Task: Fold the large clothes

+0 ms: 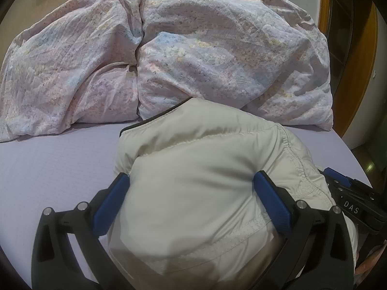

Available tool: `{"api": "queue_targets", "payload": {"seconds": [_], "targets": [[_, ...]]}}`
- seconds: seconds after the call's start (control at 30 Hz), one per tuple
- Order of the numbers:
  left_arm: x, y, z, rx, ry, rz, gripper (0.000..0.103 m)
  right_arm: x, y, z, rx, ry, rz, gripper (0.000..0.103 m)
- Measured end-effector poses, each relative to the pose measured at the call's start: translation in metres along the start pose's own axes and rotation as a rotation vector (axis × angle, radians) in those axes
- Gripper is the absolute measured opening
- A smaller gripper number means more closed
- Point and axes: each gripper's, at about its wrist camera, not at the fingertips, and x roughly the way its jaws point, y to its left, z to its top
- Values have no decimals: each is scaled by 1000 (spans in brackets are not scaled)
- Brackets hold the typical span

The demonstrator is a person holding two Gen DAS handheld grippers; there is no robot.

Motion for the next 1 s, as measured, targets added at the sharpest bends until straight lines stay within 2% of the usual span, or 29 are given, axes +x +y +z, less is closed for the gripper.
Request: {"api": "queue_targets", "payload": {"seconds": [0.47,0.67,0.7,0.77,0.8,1.0], "targets": [[1,0,3,-4,0,2,101,0,-1,0,13,1,9,52],[-13,4,3,-18,35,2,101,-7,2,2,-13,10,-38,54],[-20,11,3,-41,54,-25,101,-10,2,3,-16,11,-41,57],[-30,20,3,-70,76,-55,101,-20,-1,5,-6,14,-20,73],[-38,28,2,-88,87,-82,101,-25,-3,6,5,17,-14,99],[-72,67,-10,-124,129,-196,101,-65,-39,1,153,63,152,102]]}}
